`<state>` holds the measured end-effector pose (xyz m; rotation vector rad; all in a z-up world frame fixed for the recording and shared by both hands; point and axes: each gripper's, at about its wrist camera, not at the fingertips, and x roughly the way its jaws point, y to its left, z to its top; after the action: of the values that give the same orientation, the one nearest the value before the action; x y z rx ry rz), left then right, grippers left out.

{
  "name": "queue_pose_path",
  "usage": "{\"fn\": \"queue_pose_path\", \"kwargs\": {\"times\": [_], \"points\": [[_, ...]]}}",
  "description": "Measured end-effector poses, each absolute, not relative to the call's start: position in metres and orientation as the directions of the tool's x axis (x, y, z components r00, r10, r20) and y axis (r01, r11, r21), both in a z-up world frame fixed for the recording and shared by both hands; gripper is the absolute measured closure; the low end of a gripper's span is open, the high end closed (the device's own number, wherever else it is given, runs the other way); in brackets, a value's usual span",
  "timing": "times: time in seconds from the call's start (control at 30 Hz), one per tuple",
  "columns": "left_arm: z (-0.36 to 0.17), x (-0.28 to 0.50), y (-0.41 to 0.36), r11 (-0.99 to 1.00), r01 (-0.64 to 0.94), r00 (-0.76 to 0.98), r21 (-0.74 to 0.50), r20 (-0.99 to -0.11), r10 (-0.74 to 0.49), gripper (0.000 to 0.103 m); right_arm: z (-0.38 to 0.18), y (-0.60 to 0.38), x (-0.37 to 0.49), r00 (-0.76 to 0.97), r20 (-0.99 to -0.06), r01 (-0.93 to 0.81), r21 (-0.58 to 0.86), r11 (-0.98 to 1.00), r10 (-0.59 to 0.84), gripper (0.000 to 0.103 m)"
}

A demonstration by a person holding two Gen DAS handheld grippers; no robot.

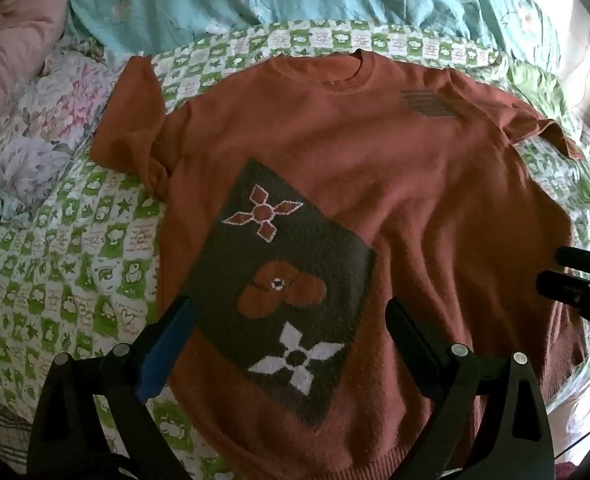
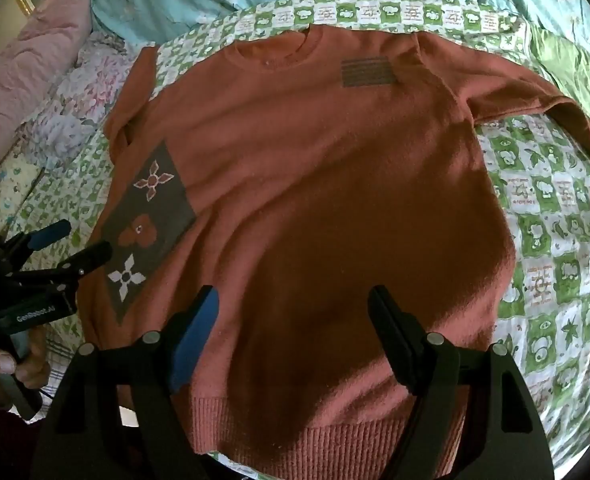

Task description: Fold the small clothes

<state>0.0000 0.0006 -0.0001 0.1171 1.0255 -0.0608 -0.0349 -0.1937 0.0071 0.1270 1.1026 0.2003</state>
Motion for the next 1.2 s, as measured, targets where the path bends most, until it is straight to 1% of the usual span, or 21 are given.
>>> {"fn": "queue_pose_path", "kwargs": {"times": [0.27,0.77,0.87,0.93,1.03,1.07,1.2], "points": [[-0.003,0.003,0.007,0.993,0.106,0.529,0.061,-0.848,-0.004,0.007,0.007,-0.192,-0.038,0.44,-0.87,-0.088,0.206,0.975,0.224,0.025],[-0.008,0.009,-0.003,0.991,0.117,0.502,0.059,-0.865,-0.008,0.007,0.009,-0.195,-0.033,0.47,-0.852,-0.091,0.213,0.973,0.231,0.025],[-0.01,0.012,-0.002,0.992,0.12,0.465,0.042,-0.885,-0.019,0.007,0.009,-0.198,-0.031,0.473,-0.848,-0.085,0.224,0.971,0.237,0.025],[-0.011,0.015,-0.002,0.992,0.122,0.444,0.03,-0.895,-0.028,0.007,0.008,-0.199,-0.028,0.453,-0.862,-0.075,0.219,0.973,0.229,0.025],[-0.011,0.018,-0.003,0.992,0.126,0.439,0.004,-0.897,-0.052,0.007,0.007,-0.202,-0.025,0.438,-0.873,-0.062,0.208,0.976,0.213,0.025],[-0.011,0.02,-0.004,0.992,0.129,0.434,-0.007,-0.899,-0.063,0.007,0.006,-0.203,-0.024,0.423,-0.887,-0.055,0.18,0.982,0.186,0.025],[-0.012,0.025,-0.009,0.99,0.14,0.439,-0.016,-0.895,-0.076,0.007,0.008,-0.21,-0.019,0.441,-0.876,-0.046,0.196,0.979,0.196,0.025]]}}
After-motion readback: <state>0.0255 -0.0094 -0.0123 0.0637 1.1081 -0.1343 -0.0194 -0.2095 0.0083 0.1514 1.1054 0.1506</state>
